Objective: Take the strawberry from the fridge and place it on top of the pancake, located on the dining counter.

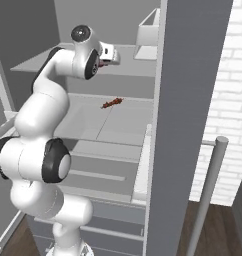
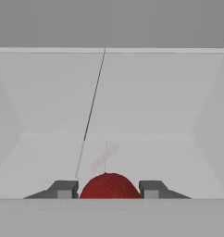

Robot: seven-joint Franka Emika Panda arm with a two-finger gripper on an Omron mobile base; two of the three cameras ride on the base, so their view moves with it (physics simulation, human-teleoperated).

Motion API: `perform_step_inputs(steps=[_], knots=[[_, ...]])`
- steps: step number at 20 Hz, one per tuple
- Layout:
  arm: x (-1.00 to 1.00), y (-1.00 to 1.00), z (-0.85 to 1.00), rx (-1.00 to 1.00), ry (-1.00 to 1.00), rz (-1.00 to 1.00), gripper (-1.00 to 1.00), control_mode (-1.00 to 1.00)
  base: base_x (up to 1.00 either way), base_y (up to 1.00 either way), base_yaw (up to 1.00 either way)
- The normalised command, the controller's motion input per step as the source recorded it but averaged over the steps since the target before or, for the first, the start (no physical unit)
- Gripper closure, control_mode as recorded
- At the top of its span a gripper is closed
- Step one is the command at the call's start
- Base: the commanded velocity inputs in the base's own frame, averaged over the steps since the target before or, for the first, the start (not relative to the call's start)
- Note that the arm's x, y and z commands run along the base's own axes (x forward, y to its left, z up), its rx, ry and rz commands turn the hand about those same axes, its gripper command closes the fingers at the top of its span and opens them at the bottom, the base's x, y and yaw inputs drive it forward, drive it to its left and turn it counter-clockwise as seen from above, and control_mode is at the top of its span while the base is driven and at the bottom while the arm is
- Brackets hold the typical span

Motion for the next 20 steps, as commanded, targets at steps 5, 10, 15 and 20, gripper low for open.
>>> perform_step_inputs(steps=[5,10,15,20], knots=[[-0.94,0.00,0.00,0.02,-0.17,0.00,1.00,-1.00,0.00,0.00,0.00],[-1.00,0.00,0.00,0.02,0.00,0.00,1.00,-1.00,0.00,0.00,0.00],[-1.00,0.00,0.01,0.01,0.01,0.00,1.00,-1.00,0.00,0.00,0.00],[-1.00,0.00,-0.01,0.00,0.15,0.00,1.00,-1.00,0.00,0.00,0.00]])
